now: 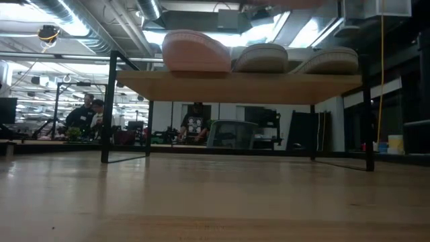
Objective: Pick and place slides into the shelf
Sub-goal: Put the pink slide on the shelf
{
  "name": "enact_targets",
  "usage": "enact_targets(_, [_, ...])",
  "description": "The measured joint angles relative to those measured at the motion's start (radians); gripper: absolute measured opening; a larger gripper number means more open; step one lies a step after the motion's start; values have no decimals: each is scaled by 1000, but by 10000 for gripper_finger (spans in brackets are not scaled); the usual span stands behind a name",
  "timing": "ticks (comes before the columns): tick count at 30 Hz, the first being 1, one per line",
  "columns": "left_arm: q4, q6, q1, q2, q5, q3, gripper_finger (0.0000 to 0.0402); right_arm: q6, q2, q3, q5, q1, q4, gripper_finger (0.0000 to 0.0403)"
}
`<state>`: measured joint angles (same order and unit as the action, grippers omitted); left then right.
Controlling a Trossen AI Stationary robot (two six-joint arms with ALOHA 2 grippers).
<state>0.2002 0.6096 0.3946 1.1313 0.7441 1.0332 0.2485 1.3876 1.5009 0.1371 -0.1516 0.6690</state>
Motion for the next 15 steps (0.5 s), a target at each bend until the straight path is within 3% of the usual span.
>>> enact_targets(8, [-74, 16, 0, 0, 7, 0, 0, -28, 6, 0, 104, 74, -6, 16])
enact_targets(15, [-75, 20, -5, 0, 65, 0, 0, -25, 6, 0, 123, 87, -13, 15])
